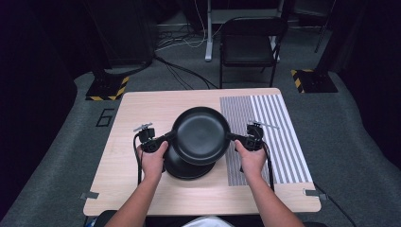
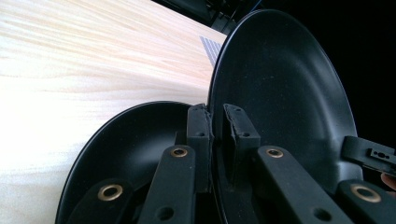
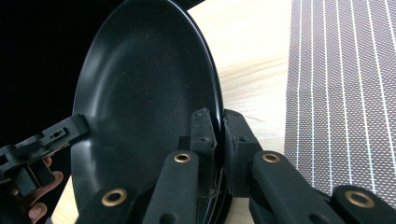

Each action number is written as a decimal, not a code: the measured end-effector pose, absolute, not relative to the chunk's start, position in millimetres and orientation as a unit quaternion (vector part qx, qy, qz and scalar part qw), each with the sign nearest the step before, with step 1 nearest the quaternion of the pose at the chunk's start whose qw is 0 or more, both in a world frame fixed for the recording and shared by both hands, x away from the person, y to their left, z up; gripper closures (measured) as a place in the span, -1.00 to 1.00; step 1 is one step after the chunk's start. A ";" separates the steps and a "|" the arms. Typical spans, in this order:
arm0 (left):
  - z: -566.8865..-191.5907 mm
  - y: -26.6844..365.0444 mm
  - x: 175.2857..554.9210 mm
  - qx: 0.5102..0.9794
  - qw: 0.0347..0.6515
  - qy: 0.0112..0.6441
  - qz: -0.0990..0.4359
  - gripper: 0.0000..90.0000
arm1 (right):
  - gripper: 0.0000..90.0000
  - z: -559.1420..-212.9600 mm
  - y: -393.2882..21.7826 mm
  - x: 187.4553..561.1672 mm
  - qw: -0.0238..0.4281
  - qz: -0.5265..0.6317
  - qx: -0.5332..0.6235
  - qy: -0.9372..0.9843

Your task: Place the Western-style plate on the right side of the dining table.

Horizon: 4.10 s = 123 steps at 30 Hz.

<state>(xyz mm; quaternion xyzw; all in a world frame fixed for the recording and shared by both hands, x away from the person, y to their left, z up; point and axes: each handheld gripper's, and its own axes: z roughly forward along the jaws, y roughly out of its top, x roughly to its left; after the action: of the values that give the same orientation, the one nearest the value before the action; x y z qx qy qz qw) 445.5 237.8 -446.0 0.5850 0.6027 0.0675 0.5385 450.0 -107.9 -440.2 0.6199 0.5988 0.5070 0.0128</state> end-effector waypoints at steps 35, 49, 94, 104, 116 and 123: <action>-434.8 202.7 458.7 0.609 0.545 0.574 0.053 0.82 | 0.87 -428.1 -145.2 441.3 0.026 0.516 0.630 0.580; -432.5 183.0 462.3 0.616 0.549 0.563 0.047 0.82 | 0.87 -424.1 -163.3 432.6 0.037 0.517 0.638 0.569; -459.7 101.4 476.5 0.647 0.553 0.525 -0.026 0.82 | 0.88 -436.2 -233.2 389.5 0.084 0.499 0.691 0.516; -457.0 89.2 473.9 0.653 0.554 0.515 -0.032 0.82 | 0.88 -435.1 -245.4 376.0 0.092 0.503 0.697 0.503; -463.1 80.2 477.3 0.657 0.550 0.514 -0.040 0.82 | 0.88 -440.3 -254.1 374.3 0.095 0.500 0.701 0.500; -474.7 71.3 479.7 0.654 0.545 0.523 -0.048 0.82 | 0.88 -450.0 -260.7 375.6 0.088 0.493 0.711 0.494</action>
<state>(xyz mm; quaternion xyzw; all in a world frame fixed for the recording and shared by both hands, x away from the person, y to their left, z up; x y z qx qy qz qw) 479.7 71.3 -474.7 0.6536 0.5231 -0.0478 0.5448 375.6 -260.7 -450.0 0.7107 0.4935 0.4934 0.0884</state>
